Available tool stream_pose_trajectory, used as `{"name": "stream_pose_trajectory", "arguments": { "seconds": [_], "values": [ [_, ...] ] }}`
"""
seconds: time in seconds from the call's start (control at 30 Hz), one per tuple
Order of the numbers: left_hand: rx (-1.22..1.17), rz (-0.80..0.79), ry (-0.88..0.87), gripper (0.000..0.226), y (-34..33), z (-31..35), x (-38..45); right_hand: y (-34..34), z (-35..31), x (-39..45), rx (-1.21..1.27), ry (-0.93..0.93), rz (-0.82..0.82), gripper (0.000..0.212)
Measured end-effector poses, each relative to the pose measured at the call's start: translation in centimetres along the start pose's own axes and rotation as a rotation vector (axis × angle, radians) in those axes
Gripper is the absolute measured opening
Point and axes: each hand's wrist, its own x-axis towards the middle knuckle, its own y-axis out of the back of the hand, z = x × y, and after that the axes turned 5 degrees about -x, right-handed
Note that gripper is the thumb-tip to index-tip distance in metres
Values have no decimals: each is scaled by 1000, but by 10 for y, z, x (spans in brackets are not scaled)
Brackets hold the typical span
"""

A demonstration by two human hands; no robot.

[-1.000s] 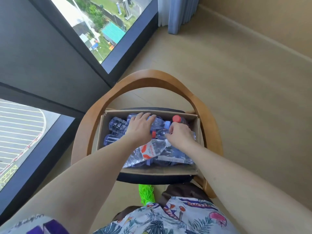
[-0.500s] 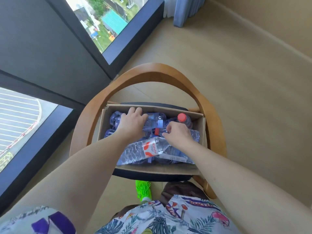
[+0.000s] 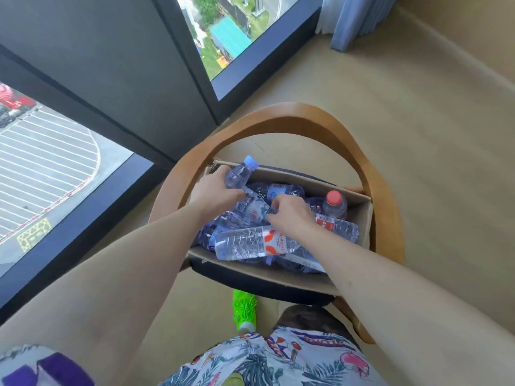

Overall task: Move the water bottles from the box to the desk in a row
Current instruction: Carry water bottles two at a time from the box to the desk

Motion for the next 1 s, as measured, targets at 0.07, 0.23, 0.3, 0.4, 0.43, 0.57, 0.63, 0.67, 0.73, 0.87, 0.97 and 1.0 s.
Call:
{"name": "stream_pose_trajectory", "arguments": {
  "seconds": [0.07,0.23,0.3,0.4,0.43,0.57,0.63,0.67,0.73,0.87,0.97,1.0],
  "values": [
    [-55,19,53,41,0,-2,-4,-6,-3,0,-16,15,-8,21],
    [-234,65,157,37,5,-3,-14,-21,-22,7,-59,79,-59,21],
    [-303,76,170,36,6,-7,-16,-31,-36,14,-90,124,-66,28],
    [-383,94,184,46,6,-10,-20,-46,-54,22,-156,172,-68,35],
    [-405,106,200,52,7,-16,-22,-54,-62,25,-198,185,-75,34],
    [-448,130,231,36,8,-26,-30,-67,-79,34,-370,184,-61,52],
    [-462,134,257,30,11,-32,-33,-72,-88,38,-428,194,-21,52],
    [-466,140,270,30,12,-36,-35,-75,-92,38,-436,195,-2,48],
    [-460,162,286,30,14,-43,-39,-78,-97,38,-427,190,36,41],
    [-493,172,306,35,20,-46,-46,-79,-89,32,-372,209,112,39],
    [-513,217,301,37,33,-43,-49,-75,-85,24,-276,209,93,36],
    [-532,226,295,39,38,-40,-50,-72,-84,20,-219,199,83,36]
  ]
}}
